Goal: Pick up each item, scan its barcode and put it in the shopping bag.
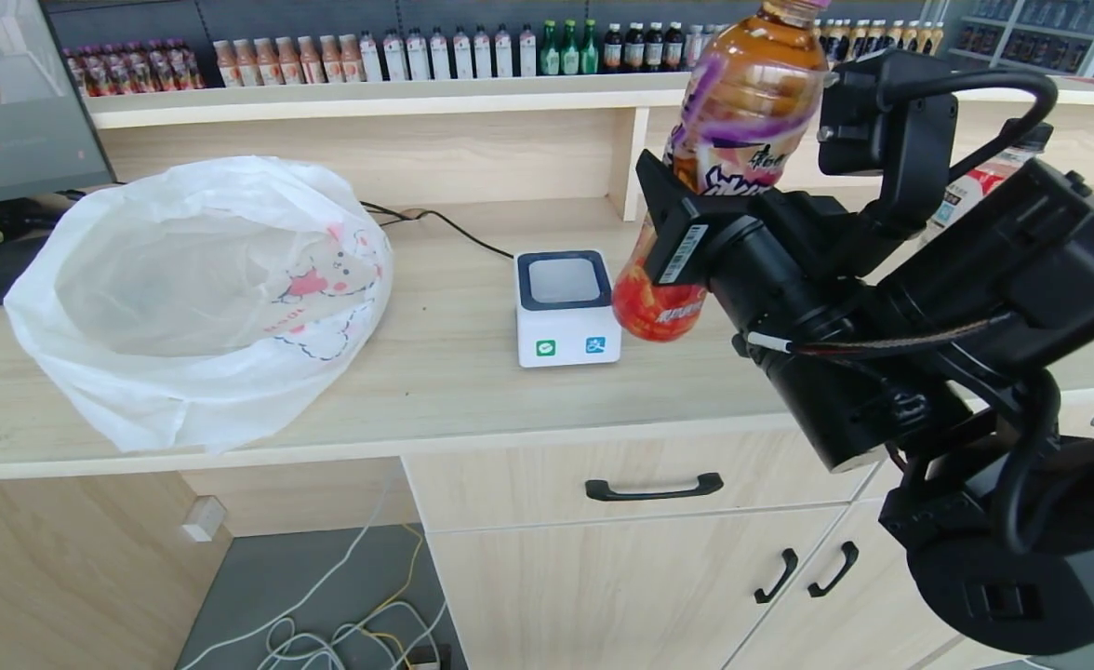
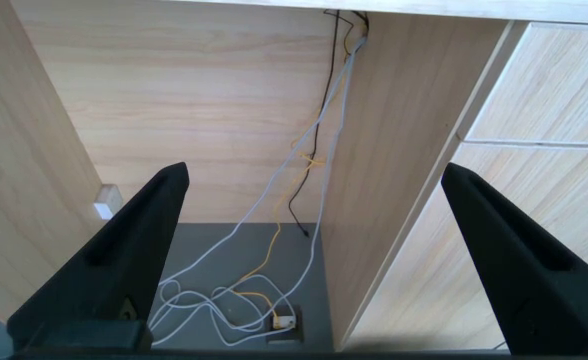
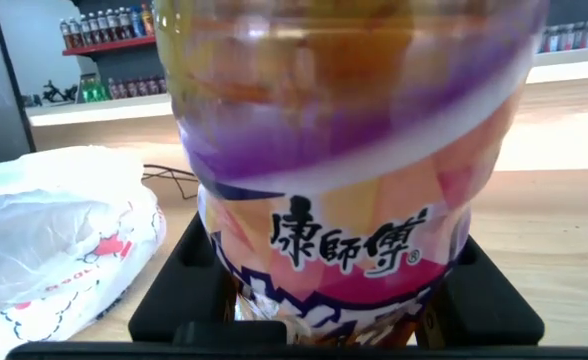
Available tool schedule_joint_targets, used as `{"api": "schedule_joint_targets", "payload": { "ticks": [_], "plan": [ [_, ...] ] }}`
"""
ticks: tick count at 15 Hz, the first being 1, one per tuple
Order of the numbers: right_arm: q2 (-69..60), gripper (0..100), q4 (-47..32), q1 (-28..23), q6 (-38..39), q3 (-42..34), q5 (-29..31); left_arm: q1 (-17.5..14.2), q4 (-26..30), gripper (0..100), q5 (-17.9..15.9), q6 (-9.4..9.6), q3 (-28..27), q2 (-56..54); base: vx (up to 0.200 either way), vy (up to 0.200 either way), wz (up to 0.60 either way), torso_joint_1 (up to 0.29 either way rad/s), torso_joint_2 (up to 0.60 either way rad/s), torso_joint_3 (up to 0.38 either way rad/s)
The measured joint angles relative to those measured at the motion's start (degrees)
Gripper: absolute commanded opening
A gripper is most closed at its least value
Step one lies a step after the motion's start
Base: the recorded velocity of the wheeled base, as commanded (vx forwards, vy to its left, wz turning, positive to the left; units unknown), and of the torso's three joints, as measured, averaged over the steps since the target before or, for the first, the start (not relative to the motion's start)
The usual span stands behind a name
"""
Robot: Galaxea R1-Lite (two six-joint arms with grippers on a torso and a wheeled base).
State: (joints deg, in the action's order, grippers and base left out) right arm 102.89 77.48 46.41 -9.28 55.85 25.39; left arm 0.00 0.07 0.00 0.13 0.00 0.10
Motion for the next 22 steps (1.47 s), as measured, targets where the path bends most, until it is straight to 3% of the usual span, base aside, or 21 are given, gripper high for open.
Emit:
{"api": "schedule_joint_targets", "payload": {
  "ticks": [14, 19, 22],
  "plan": [
    [-0.11, 0, -0.07, -0.5, 2.04, -0.8, 0.04, 0.0, 0.06, 100, 0.0, -0.16, 0.0, 0.0, 0.0, 0.2, 0.0, 0.002, 0.0, 0.001],
    [-1.88, 0, -0.46, -0.55, 7.23, -0.63, 0.0, 0.05, 0.0, 100, 0.0, -0.13, 0.0, 0.0, 0.0, 0.0, 0.0, 0.0, 0.0, 0.0],
    [-2.76, 0, -2.68, -0.38, 15.19, 0.57, 0.39, 0.07, 0.02, 100, 0.0, -0.13, 0.0, 0.0, 0.0, 0.0, 0.0, 0.0, 0.0, 0.0]
  ]
}}
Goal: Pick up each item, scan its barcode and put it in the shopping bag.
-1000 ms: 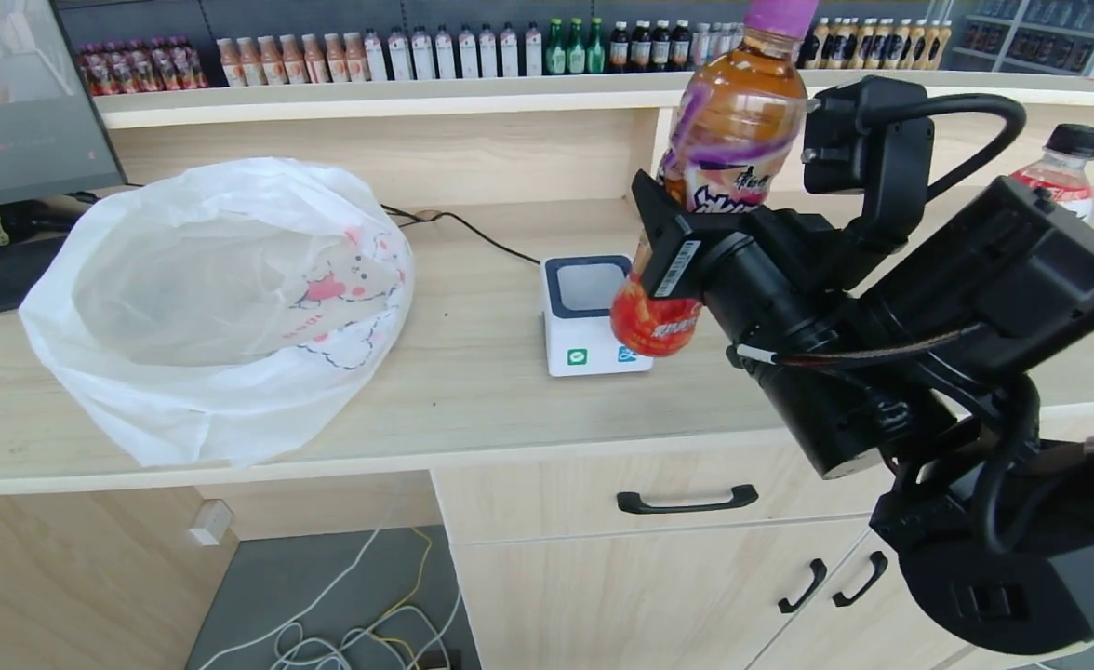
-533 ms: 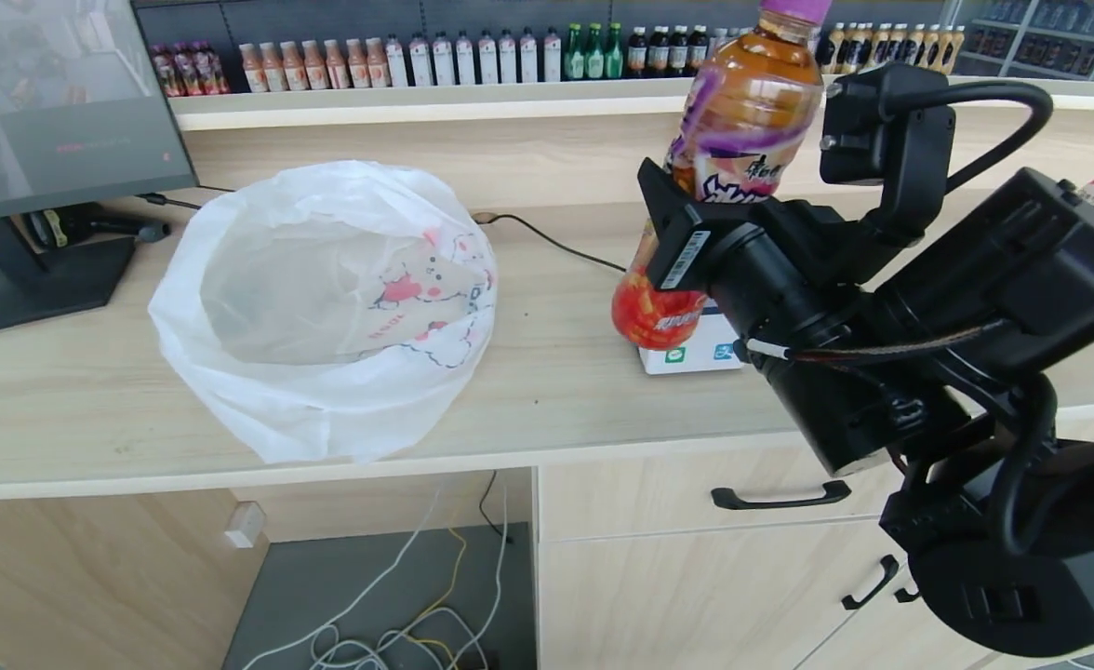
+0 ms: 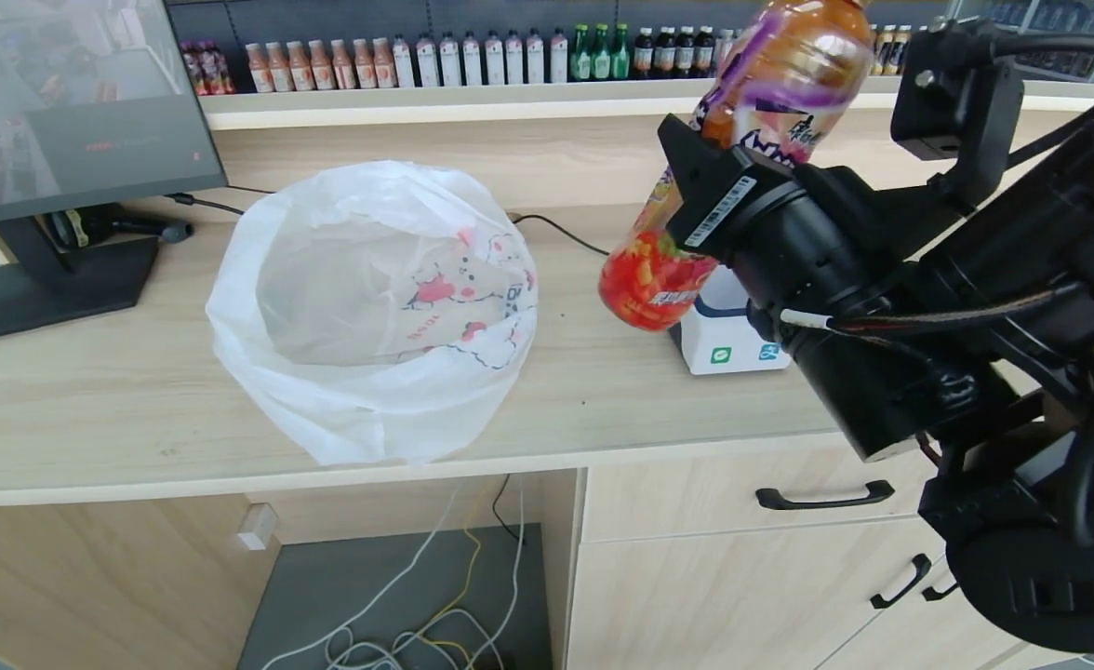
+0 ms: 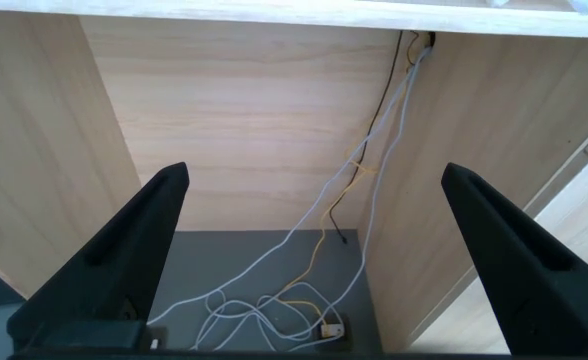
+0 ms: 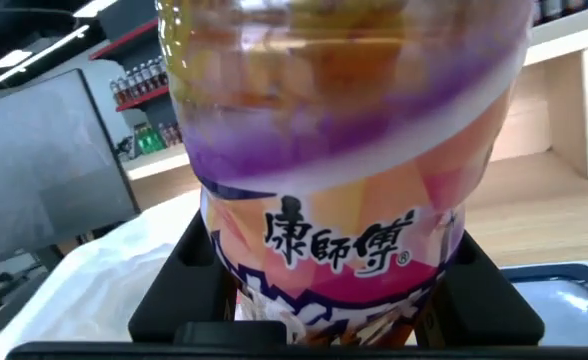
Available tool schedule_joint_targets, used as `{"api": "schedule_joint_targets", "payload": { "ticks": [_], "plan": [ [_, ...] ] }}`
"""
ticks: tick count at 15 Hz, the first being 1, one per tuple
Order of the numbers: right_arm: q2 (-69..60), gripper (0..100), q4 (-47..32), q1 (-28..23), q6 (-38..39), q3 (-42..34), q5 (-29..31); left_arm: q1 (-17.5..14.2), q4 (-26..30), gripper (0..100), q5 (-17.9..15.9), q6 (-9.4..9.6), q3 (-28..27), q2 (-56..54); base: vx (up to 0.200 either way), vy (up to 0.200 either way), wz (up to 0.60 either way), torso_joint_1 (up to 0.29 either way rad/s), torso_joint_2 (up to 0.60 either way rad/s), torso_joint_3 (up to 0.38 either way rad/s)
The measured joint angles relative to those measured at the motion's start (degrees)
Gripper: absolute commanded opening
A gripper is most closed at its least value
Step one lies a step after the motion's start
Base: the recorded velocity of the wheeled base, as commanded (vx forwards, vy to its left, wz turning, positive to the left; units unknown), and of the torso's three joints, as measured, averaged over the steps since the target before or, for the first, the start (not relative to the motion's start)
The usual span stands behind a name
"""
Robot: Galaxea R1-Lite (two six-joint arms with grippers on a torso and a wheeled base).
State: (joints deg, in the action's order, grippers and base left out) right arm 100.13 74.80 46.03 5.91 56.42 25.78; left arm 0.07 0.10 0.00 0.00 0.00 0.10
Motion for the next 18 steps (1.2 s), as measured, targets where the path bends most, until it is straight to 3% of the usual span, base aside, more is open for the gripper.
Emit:
{"api": "schedule_joint_targets", "payload": {
  "ticks": [4, 8, 10, 12, 18],
  "plan": [
    [-0.82, 0, -5.5, -1.61, 16.66, 1.99, 0.62, 0.0, 0.0, 100, -0.02, 0.0, 0.0, 0.0, 0.0, 0.0, 0.0, 0.0, 0.0, 0.0],
    [-0.41, 0, -14.04, -5.94, 29.39, 8.91, 3.78, -0.07, -0.02, 100, 0.0, 0.0, 0.0, 0.0, 0.0, 0.0, 0.0, 0.0, 0.0, 0.0],
    [-0.99, 0, -22.06, -7.34, 43.46, 11.61, 3.58, 0.04, 0.0, 100, 0.0, 0.0, 0.0, 0.0, 0.0, 0.0, 0.0, 0.0, 0.0, 0.0],
    [-2.65, 0, -33.87, -8.89, 52.65, 14.08, 3.85, -0.07, 0.0, 100, 0.0, -0.05, 0.0, 0.0, 0.0, 0.0, 0.0, 0.0, 0.0, 0.0],
    [-1.99, 0, -40.29, -16.27, 61.72, 16.84, 3.56, -0.05, 0.0, 100, 0.0, -0.02, 0.0, 0.0, 0.0, 0.0, 0.0, 0.0, 0.0, 0.0]
  ]
}}
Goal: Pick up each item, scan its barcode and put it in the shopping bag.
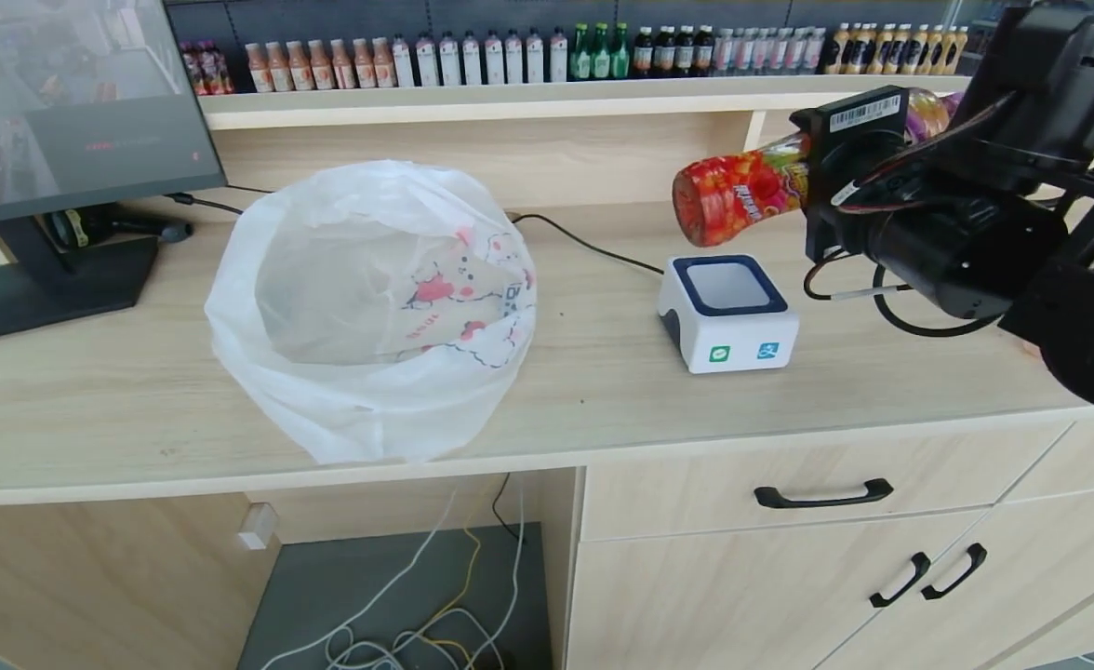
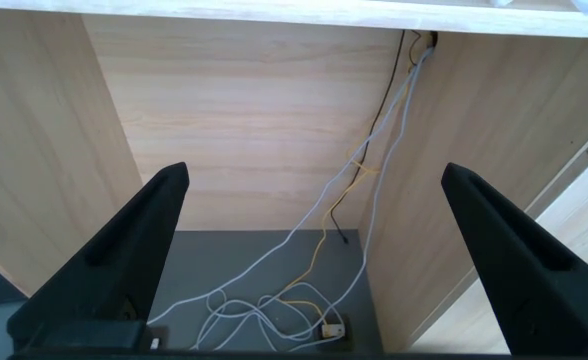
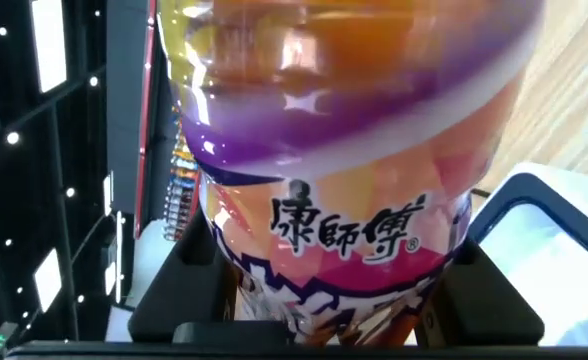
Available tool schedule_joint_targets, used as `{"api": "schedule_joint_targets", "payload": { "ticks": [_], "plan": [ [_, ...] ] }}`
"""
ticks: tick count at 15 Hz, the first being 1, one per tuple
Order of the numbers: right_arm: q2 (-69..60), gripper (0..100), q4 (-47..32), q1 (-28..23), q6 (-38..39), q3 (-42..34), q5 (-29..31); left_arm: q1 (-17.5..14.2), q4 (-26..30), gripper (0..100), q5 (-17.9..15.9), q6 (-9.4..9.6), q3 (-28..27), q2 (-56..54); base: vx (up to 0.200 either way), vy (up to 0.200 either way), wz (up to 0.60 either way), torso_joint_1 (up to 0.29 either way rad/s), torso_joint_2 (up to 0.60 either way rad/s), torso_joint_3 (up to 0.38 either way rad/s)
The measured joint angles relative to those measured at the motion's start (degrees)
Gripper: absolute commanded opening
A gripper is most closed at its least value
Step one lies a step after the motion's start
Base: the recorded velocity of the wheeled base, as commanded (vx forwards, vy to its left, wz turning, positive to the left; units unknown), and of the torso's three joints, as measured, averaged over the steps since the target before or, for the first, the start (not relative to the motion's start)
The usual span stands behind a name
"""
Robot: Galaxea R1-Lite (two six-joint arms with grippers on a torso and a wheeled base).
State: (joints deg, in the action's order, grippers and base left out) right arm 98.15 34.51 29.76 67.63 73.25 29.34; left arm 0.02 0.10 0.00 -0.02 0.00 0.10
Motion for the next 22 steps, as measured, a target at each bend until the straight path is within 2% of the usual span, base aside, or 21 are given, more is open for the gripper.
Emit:
{"api": "schedule_joint_targets", "payload": {
  "ticks": [7, 22],
  "plan": [
    [2.34, 0, -2.19, -3.19, 2.02, -0.21, -0.06, 0.02, -0.02, 100, 0.0, 0.0, 0.0, 0.0, 0.0, 0.0, 0.0, 0.0, 0.0, 0.0],
    [5.13, 0, -1.67, -4.24, 2.99, -2.91, 0.33, 0.05, 0.0, 100, 0.0, 0.02, 0.0, 0.0, 0.0, 0.0, 0.0, 0.0, 0.0, 0.0]
  ]
}}
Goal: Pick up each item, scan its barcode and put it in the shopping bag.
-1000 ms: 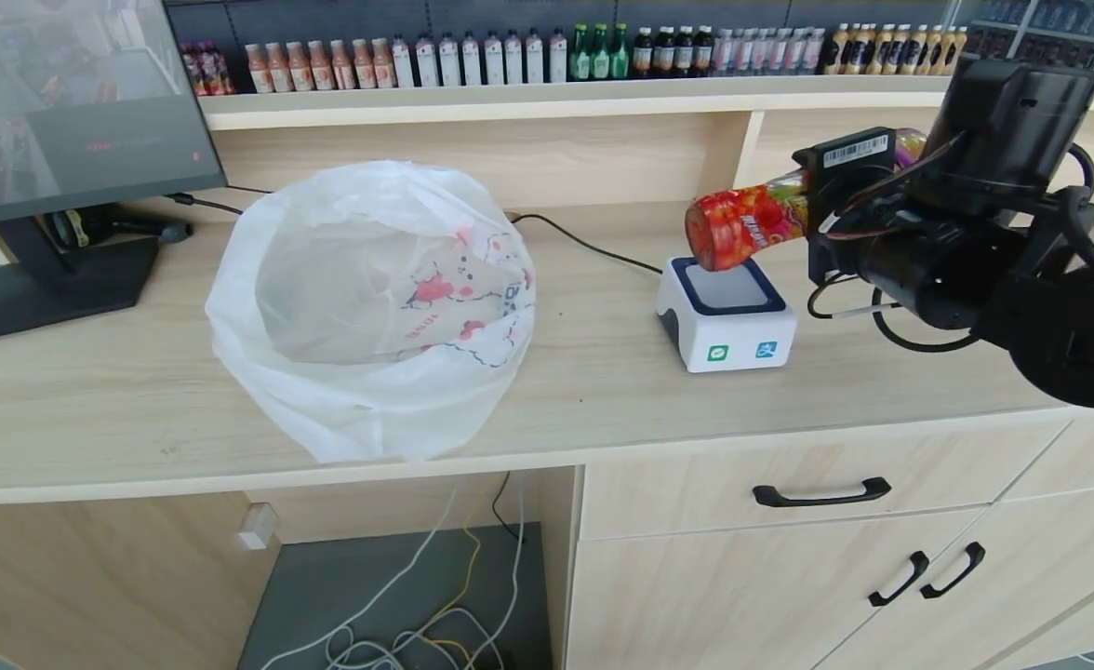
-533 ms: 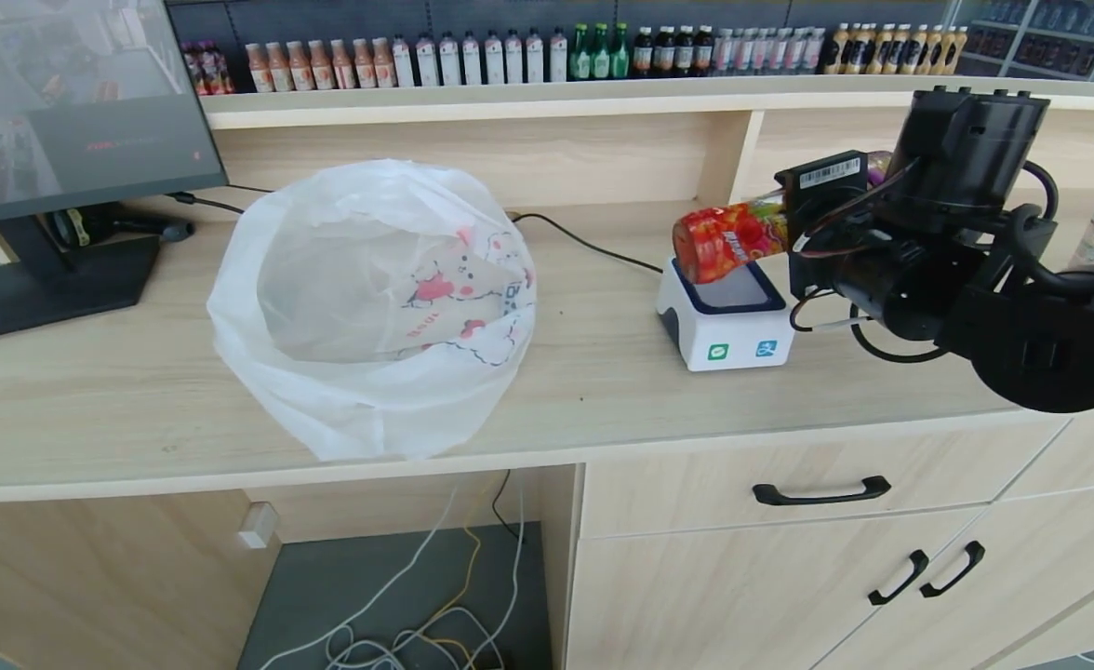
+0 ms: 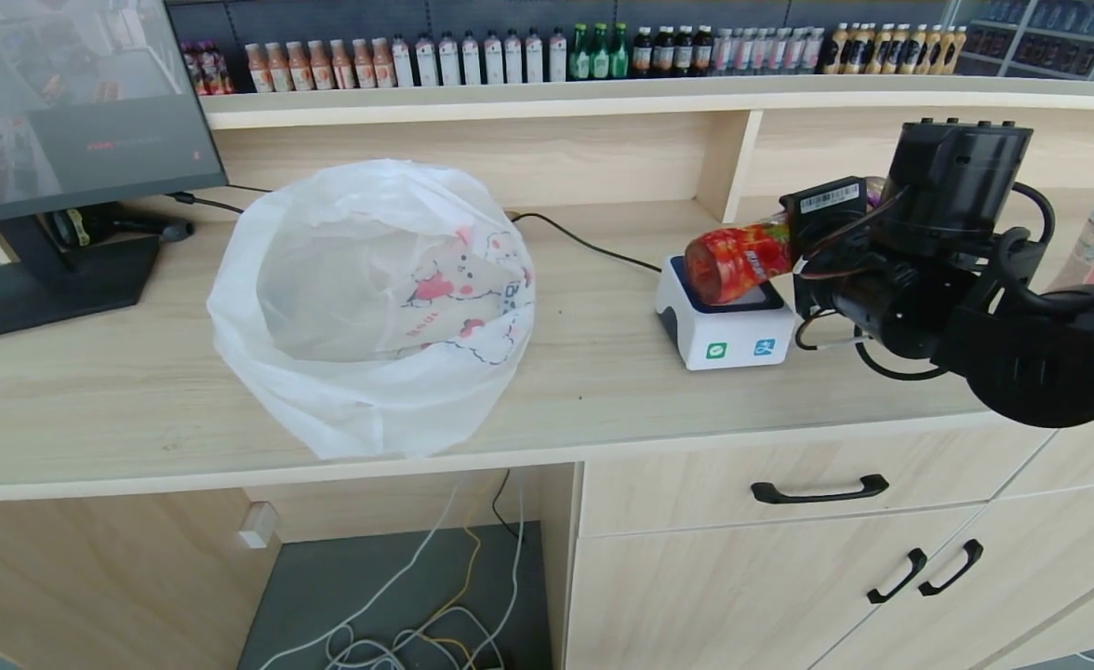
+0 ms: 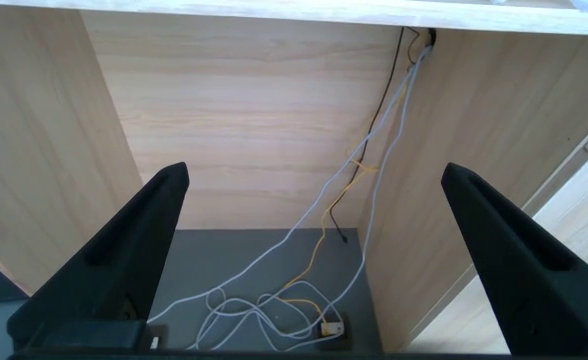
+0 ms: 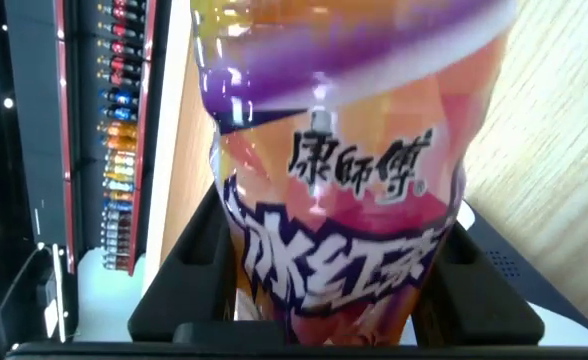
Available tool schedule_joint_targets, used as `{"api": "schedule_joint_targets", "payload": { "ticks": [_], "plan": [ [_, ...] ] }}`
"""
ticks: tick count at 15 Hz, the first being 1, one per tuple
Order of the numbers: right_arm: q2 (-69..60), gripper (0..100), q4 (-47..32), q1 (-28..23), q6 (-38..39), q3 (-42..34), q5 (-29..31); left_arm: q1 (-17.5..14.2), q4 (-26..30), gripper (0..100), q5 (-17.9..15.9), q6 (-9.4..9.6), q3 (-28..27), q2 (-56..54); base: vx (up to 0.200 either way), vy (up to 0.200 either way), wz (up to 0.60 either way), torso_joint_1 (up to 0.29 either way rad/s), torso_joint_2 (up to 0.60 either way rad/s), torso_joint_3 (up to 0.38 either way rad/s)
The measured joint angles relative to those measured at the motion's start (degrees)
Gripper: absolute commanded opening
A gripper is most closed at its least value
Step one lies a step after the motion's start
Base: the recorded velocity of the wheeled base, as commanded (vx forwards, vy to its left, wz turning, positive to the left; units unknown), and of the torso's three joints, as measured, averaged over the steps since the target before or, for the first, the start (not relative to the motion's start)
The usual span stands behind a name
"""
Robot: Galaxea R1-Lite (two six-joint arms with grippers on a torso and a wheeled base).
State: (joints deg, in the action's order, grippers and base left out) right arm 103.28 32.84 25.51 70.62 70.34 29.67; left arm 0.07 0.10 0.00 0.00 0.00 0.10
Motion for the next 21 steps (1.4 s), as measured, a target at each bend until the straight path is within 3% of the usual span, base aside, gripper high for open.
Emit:
{"api": "schedule_joint_targets", "payload": {
  "ticks": [21],
  "plan": [
    [-0.05, 0, -0.09, -0.66, -0.04, -0.09, 0.02, -0.05, -0.02, 100, 0.0, 0.0, 0.0, 0.0, 0.0, 0.0, 0.0, 0.0, 0.0, 0.0]
  ]
}}
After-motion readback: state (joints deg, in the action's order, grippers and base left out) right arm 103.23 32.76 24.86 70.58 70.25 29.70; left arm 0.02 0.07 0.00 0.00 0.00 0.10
